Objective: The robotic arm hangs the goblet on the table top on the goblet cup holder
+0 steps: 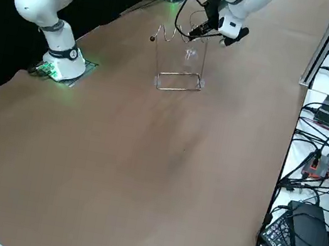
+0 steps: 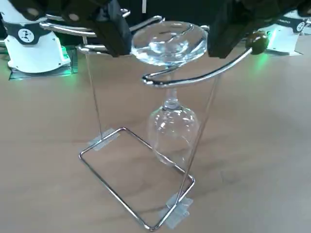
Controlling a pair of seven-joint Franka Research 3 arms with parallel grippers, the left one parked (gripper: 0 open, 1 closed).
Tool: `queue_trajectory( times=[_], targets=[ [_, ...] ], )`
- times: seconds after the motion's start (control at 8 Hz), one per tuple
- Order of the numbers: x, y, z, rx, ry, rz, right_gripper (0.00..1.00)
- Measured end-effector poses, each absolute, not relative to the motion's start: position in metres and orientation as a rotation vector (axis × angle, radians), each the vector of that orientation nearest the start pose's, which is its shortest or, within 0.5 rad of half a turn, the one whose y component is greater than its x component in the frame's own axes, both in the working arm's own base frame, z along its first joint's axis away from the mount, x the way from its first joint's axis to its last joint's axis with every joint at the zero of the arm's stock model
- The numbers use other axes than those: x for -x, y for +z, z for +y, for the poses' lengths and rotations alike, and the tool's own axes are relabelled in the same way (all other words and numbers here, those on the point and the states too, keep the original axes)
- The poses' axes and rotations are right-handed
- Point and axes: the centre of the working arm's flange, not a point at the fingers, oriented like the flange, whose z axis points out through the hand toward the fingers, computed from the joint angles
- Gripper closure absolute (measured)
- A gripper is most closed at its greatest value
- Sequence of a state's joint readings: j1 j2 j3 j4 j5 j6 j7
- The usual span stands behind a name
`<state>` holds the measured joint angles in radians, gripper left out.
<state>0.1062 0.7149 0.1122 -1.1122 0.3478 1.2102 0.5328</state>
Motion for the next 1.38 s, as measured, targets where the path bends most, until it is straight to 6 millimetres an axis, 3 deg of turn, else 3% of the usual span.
queue_trajectory(
  times=[1.12,1.38],
  targets=[
    [-0.668,0.428,0.127,2.811,0.85,0.404,0.0],
    [-0.677,0.453,0.108,2.896,0.675,0.32,0.0]
  ],
)
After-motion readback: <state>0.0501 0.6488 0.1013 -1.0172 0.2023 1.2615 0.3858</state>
